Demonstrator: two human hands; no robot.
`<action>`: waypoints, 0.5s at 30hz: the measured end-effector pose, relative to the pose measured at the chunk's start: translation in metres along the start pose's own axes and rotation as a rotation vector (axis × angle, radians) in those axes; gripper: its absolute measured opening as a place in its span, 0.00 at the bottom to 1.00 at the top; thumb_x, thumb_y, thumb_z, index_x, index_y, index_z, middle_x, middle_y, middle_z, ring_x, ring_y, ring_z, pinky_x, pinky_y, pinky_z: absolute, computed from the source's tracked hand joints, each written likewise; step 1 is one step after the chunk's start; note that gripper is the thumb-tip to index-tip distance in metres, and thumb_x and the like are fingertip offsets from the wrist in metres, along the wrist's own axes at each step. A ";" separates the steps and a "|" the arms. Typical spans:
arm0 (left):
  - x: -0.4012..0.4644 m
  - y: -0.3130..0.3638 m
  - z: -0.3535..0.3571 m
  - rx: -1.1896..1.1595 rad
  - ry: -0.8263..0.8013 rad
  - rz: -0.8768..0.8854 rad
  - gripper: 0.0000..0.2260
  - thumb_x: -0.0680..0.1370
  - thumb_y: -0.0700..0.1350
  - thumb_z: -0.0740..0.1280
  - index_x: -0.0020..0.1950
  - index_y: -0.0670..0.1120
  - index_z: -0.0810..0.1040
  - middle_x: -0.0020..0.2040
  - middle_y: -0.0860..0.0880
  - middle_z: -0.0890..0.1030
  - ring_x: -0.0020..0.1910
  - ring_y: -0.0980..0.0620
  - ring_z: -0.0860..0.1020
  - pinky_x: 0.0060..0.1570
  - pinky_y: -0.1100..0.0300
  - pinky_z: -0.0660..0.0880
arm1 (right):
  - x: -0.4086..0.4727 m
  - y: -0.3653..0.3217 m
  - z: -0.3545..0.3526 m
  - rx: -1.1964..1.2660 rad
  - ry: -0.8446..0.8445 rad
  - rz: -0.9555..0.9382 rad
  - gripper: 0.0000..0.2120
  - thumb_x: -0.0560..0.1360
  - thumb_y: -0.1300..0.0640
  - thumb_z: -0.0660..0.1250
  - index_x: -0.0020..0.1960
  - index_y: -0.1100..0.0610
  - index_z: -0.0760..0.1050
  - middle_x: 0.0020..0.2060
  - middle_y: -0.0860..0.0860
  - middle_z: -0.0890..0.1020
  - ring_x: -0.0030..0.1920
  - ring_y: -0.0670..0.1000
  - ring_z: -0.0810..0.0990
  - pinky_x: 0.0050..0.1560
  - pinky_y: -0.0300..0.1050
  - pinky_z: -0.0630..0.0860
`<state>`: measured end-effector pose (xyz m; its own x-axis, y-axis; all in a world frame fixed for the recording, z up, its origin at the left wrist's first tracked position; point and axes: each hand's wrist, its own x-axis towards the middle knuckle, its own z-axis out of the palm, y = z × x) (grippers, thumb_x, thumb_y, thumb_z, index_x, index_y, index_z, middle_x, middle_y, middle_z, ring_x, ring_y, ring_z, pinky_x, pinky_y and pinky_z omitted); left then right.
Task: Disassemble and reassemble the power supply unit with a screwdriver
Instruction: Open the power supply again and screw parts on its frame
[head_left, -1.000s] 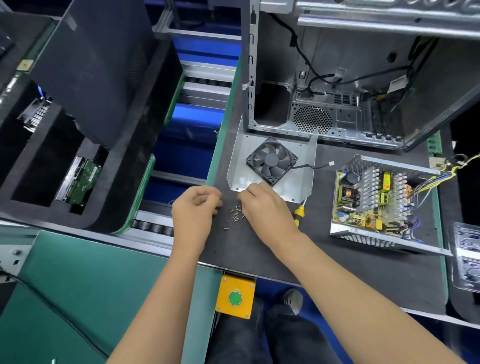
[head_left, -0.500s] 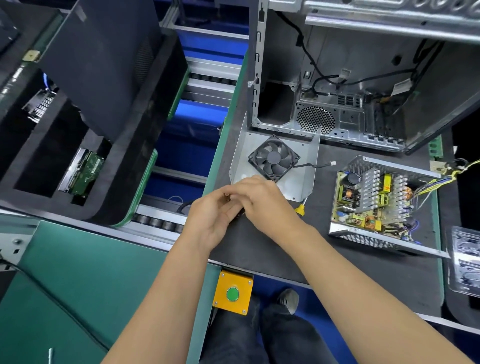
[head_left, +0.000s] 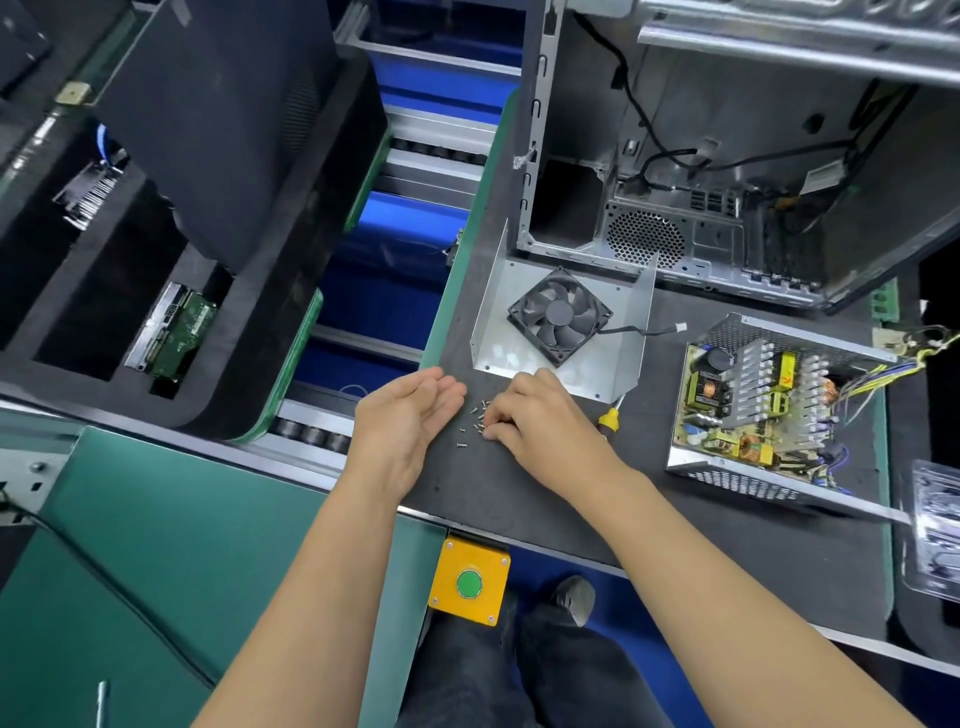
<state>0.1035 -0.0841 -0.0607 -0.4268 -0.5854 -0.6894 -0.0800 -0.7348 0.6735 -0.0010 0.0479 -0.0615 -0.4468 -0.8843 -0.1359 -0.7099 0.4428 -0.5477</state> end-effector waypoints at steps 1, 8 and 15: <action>0.000 0.000 -0.001 0.004 -0.005 -0.003 0.06 0.81 0.33 0.63 0.53 0.38 0.79 0.48 0.41 0.86 0.48 0.46 0.86 0.44 0.61 0.82 | 0.000 0.000 0.000 -0.008 0.008 0.000 0.07 0.78 0.53 0.68 0.52 0.55 0.82 0.48 0.51 0.77 0.53 0.52 0.69 0.53 0.38 0.64; 0.000 0.003 0.001 0.001 -0.024 -0.033 0.07 0.81 0.37 0.65 0.55 0.35 0.79 0.46 0.40 0.86 0.48 0.43 0.85 0.44 0.58 0.82 | -0.001 -0.002 0.003 -0.025 0.055 0.023 0.06 0.78 0.57 0.67 0.50 0.57 0.81 0.46 0.52 0.77 0.51 0.54 0.71 0.53 0.47 0.70; -0.003 0.005 0.006 0.086 -0.165 -0.098 0.15 0.84 0.46 0.62 0.56 0.35 0.79 0.49 0.38 0.85 0.50 0.42 0.85 0.46 0.56 0.83 | 0.005 0.004 -0.013 0.364 0.208 0.194 0.03 0.76 0.55 0.70 0.45 0.48 0.79 0.42 0.42 0.74 0.44 0.39 0.71 0.46 0.28 0.65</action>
<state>0.0985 -0.0840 -0.0540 -0.5541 -0.4434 -0.7046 -0.2018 -0.7496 0.6304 -0.0137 0.0472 -0.0535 -0.6788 -0.7251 -0.1158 -0.3815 0.4830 -0.7881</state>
